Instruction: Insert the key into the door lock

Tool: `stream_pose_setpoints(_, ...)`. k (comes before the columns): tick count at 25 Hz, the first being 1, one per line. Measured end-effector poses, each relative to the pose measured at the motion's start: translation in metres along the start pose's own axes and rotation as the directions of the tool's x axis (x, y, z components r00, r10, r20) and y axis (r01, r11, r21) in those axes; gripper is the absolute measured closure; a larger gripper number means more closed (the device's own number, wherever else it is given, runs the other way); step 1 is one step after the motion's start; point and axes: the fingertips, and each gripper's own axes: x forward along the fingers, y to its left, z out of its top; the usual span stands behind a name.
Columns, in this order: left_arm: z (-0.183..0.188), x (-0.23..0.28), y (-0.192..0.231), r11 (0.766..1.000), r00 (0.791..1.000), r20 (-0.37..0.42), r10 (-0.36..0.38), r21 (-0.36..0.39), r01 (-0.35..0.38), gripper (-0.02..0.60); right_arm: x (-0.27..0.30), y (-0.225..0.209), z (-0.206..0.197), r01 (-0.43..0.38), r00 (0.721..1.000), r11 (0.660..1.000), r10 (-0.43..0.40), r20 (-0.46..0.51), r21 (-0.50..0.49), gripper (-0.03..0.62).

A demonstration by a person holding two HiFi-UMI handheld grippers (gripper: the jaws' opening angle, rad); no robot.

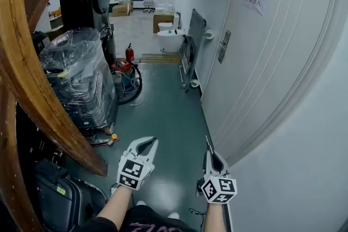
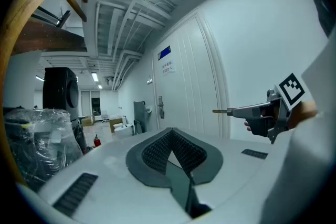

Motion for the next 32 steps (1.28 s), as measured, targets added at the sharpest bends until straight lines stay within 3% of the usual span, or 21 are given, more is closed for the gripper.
stream_pose_setpoints(19, -0.015, 0.005, 0.030, 0.999, 1.000, -0.001, -0.020, -0.028, 0.020, 0.569, 0.027, 0.017, -0.007, 0.000, 1.000, 1.000, 0.000, -0.012, 0.012, 0.514)
stream_pose_setpoints(32, -0.045, -0.014, 0.078, 0.998, 0.999, -0.021, -0.046, -0.049, 0.045, 0.569, 0.051, 0.065, -0.038, 0.010, 0.999, 0.999, -0.008, -0.044, 0.051, 0.514)
